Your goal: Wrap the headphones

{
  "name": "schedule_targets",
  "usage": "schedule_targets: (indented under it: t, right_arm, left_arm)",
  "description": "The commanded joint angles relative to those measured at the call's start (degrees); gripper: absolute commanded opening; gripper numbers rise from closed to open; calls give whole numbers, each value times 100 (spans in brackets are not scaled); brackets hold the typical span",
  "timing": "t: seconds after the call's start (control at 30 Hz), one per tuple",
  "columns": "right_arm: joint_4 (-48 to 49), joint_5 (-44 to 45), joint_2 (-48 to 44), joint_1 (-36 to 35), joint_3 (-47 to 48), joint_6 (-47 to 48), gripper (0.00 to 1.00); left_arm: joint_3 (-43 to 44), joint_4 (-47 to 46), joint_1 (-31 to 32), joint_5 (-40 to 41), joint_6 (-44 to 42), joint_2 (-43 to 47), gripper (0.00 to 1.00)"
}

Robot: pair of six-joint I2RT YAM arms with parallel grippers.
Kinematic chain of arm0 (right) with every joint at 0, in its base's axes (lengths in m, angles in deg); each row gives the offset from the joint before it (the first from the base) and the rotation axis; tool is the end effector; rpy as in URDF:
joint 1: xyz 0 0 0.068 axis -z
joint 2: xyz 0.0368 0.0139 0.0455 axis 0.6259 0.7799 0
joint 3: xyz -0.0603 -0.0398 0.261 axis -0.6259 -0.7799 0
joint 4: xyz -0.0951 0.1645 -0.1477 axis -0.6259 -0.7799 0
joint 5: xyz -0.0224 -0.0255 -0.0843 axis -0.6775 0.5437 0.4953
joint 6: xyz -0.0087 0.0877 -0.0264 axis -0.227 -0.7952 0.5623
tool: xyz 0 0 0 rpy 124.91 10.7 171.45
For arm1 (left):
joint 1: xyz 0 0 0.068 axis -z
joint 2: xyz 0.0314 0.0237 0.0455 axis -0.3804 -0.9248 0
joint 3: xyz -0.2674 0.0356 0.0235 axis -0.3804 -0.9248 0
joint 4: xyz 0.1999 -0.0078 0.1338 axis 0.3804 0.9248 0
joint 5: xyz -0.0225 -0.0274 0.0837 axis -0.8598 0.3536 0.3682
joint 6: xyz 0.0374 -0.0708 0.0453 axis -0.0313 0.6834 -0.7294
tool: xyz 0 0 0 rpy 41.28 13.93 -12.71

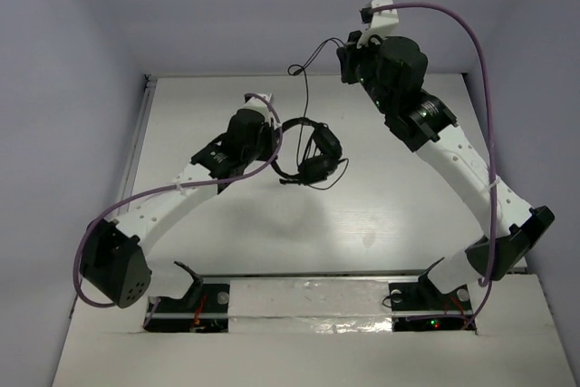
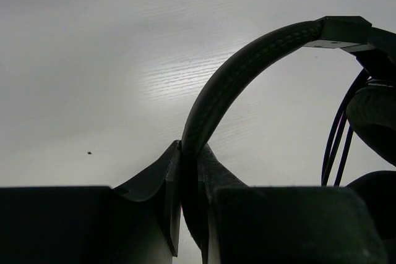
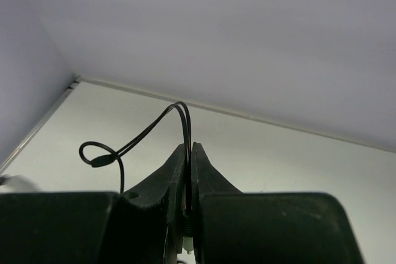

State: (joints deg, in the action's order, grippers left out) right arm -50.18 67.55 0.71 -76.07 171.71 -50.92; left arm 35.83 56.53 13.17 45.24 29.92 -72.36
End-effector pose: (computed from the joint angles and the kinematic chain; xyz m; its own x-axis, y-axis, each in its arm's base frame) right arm 0.2951 0.1930 0.4959 0.0090 0.0308 -0.9995 -0.3329 0.9426 0.0260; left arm 0.2790 -0.1870 0.2998 -0.4735 -0.0379 -0.8800 0.3594 0.9038 -0.2323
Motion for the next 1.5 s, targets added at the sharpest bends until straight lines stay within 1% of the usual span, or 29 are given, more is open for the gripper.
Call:
schedule_targets:
  t: [0.0, 0.03, 0.13, 0.23, 0.27, 0.33, 0.47, 0.57, 0.73, 0.77, 0.8, 0.83, 0.9, 0.97, 1.07, 1.13, 1.23, 1.4, 1.47]
  right_arm:
    - [739, -242, -210, 374, -289, -420, 0]
    - [784, -425, -245, 592, -490, -500, 0]
    - [828, -497, -263, 840, -685, -650, 0]
    - [1021, -706, -438, 1156, -1132, -913, 0]
    - [1091, -743, -500, 1218, -1447, -974, 0]
    - [1241, -778, -676, 1218, -1756, -1124, 0]
    - [1670, -936, -992, 1218, -2713, -1458, 0]
    - [1803, -998, -1194, 1218, -3101, -1616, 0]
    - [2243, -1252, -1590, 1218, -4005, -2012, 0]
    - [2278, -1296, -1704, 1218, -4112, -2038, 0]
    - [2339, -1323, -1748, 1218, -4209, -2099, 0]
    - [2357, -1393, -1775, 1218, -4297, -2117, 0]
    - [2471, -1533, -1827, 1218, -4543, -2231, 0]
    - [2638, -1858, -1845, 1218, -4815, -2337, 0]
    - [3051, -2543, -1775, 1218, -5071, -2609, 0]
    - [3315, -2990, -1644, 1157, -5194, -2732, 0]
    - [3298, -2915, -1573, 763, -5194, -2654, 0]
    - [3263, -2809, -1529, 358, -5247, -2663, 0]
    - [3263, -2607, -1459, 139, -5273, -2663, 0]
  left_arm:
    - [-10, -333, -20, -243, -11, 596, 0]
    - [-10, -315, -20, -296, -20, 623, 0]
    - [-1, -280, -20, -498, -47, 738, 0]
    - [16, -306, -20, -656, -73, 878, 0]
    - [33, -341, -20, -796, -73, 913, 0]
    - [103, -394, -20, -990, -38, 975, 0]
    - [244, -639, -247, -1420, 129, 1098, 0]
    - [411, -737, -318, -1711, 234, 1125, 0]
    - [622, -1045, -783, -2414, 498, 1186, 0]
    - [631, -1132, -871, -2501, 585, 1195, 0]
    - [631, -1193, -977, -2798, 638, 1221, 0]
    - [675, -1238, -1169, -2940, 691, 1221, 0]
    - [710, -1351, -1355, -3274, 858, 1221, 0]
    - [772, -1449, -1479, -3398, 990, 1213, 0]
    - [895, -1484, -1479, -3258, 1148, 1142, 0]
    - [904, -1598, -1479, -3101, 1429, 1037, 0]
    - [904, -1774, -1479, -2758, 1745, 888, 0]
    - [912, -1958, -1479, -1950, 1992, 616, 0]
    - [834, -2168, -1479, -1809, 2220, 527, 0]
